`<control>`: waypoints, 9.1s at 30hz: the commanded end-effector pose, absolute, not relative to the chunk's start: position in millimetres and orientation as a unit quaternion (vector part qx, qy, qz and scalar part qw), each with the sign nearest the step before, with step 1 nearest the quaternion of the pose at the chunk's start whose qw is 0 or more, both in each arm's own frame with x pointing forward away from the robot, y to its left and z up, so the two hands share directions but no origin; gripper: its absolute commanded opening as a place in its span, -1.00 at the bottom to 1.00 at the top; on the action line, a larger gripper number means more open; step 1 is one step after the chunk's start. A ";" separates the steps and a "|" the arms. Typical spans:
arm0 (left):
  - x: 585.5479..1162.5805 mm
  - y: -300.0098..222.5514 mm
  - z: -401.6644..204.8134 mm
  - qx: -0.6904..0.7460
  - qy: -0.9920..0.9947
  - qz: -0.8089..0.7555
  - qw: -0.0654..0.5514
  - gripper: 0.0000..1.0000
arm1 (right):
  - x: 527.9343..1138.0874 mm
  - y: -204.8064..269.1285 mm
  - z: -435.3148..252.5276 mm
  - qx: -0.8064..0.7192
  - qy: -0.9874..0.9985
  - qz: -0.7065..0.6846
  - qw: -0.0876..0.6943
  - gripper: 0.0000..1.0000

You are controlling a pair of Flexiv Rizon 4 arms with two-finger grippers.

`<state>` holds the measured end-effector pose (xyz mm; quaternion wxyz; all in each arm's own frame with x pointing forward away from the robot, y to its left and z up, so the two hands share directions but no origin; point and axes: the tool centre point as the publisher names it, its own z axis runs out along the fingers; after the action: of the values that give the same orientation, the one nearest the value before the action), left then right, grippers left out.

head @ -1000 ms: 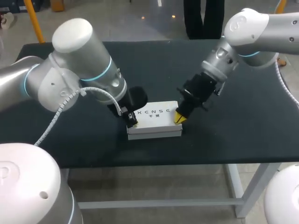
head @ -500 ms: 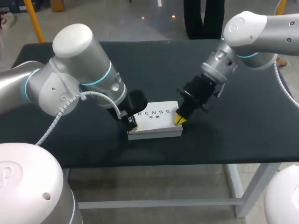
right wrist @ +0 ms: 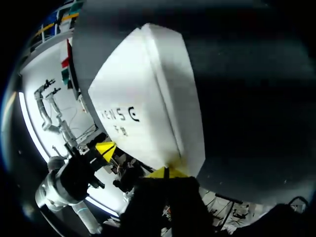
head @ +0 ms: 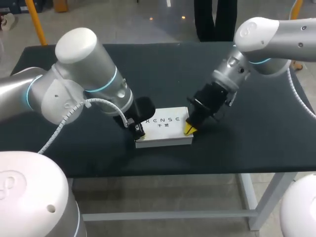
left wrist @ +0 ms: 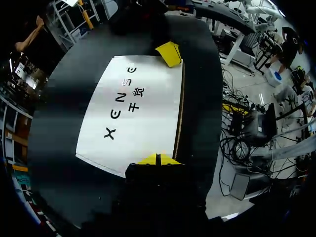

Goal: Assemble the packaging by folding the flat box into shape, placing the metal phone stand inside, and closing the box properly

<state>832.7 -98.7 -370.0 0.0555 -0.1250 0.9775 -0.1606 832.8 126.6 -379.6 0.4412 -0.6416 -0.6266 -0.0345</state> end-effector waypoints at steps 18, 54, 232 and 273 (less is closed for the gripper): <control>830.4 -103.4 -349.5 -0.107 0.978 -0.161 0.085 -1.00 | 830.8 126.7 -365.3 -0.628 -0.647 -0.066 0.428 -1.00; 797.7 -130.0 -296.4 -0.274 0.954 -0.124 -0.004 1.00 | 834.7 83.6 -314.2 -0.614 -0.681 -0.194 0.348 1.00; 1039.9 -151.6 -399.0 -0.744 0.666 -0.024 0.045 1.00 | 930.6 -69.1 -296.7 -0.195 -0.849 -0.456 -0.182 1.00; 1148.9 -118.2 -389.9 -0.732 0.677 -0.070 0.026 1.00 | 930.6 -69.1 -296.7 -0.195 -0.849 -0.456 -0.182 1.00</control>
<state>1156.6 -121.8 -393.3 0.0214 -0.7340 0.6761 -0.0609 930.8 -67.7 -296.3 -0.1827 -0.1963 -0.8500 -0.4534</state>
